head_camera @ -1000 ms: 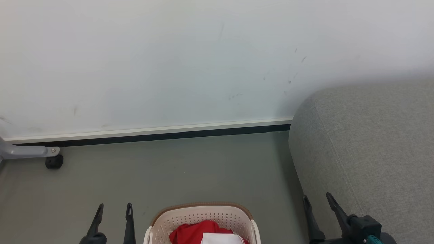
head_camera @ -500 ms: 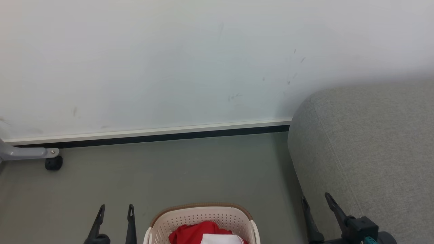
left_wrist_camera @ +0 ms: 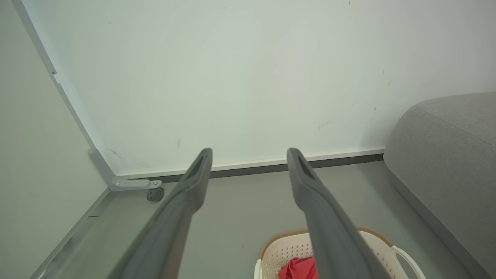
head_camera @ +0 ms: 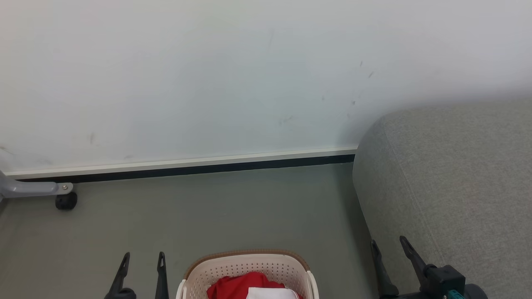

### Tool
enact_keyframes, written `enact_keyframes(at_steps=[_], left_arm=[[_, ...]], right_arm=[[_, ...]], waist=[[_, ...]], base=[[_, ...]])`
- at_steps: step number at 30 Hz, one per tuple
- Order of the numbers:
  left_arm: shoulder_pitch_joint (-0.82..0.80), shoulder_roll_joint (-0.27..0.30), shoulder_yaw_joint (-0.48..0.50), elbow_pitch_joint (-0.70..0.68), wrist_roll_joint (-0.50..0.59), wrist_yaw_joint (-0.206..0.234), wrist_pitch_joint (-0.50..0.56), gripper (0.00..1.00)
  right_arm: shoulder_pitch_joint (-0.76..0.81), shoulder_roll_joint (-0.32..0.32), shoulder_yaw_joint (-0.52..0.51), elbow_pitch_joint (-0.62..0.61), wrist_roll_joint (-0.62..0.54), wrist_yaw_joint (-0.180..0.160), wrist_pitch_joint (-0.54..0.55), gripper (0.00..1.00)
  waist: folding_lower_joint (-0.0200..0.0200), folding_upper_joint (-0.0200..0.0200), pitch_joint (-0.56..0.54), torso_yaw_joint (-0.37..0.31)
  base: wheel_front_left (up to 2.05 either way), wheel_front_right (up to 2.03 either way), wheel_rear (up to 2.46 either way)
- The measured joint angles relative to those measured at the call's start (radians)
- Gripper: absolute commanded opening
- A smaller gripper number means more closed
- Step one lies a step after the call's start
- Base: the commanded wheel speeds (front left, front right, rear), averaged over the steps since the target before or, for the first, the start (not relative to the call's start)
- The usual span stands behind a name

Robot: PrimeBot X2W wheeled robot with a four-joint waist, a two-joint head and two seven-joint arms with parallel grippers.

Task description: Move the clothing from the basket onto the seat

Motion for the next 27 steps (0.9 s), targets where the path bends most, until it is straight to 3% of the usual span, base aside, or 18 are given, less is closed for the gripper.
enact_keyframes(at_steps=[15,27], left_arm=[[0.018,0.002,-0.007,-0.001,0.002,-0.009,0.0,1.0],[-0.036,0.004,-0.054,0.026,0.026,-0.036,0.0,1.0]], right_arm=[[0.002,0.0,-0.002,-0.017,-0.007,0.002,0.0,1.0],[-0.026,-0.013,-0.027,-0.087,-0.033,0.001,-0.003,1.0]], waist=[[0.0,0.0,0.031,-0.007],[0.0,0.0,0.145,-0.035]], base=[[0.0,0.0,0.0],[0.0,0.0,0.0]])
